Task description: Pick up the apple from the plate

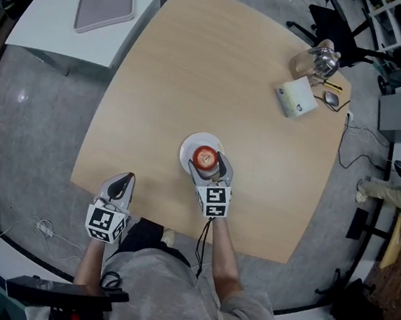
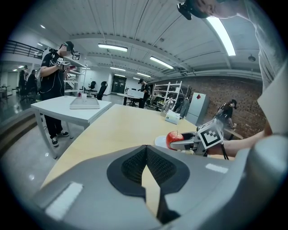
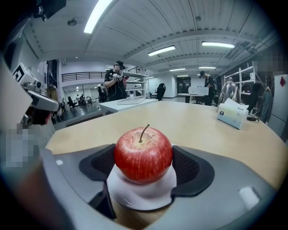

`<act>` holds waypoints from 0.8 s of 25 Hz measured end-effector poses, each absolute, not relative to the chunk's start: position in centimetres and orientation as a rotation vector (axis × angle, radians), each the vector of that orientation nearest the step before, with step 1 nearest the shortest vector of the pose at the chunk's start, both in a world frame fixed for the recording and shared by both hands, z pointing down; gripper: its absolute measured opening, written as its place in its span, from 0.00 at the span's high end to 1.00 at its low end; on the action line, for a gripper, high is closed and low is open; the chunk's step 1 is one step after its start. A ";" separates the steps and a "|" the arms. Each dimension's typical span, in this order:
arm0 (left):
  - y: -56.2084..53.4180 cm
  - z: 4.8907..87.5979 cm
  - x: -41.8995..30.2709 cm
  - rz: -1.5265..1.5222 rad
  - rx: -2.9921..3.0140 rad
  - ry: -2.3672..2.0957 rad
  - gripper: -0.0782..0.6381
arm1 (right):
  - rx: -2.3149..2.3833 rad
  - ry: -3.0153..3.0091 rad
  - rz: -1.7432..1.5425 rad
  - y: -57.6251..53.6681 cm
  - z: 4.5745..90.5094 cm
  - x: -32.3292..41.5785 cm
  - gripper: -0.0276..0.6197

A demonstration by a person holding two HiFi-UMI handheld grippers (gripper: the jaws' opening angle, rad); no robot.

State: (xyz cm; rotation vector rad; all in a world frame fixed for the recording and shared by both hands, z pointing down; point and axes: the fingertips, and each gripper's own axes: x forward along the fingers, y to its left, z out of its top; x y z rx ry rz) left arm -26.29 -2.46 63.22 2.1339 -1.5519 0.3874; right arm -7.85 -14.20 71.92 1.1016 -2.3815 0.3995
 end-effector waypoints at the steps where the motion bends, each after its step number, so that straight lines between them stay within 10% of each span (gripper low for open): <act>1: -2.5 63.1 -26.3 0.388 2.136 -1.552 0.86 | 1.104 -2.383 0.399 -14.2 71.8 -7.9 0.34; 20: -2.5 60.1 -25.4 0.368 2.211 -1.512 0.86 | 1.197 -2.402 0.378 -12.9 66.4 -6.5 0.34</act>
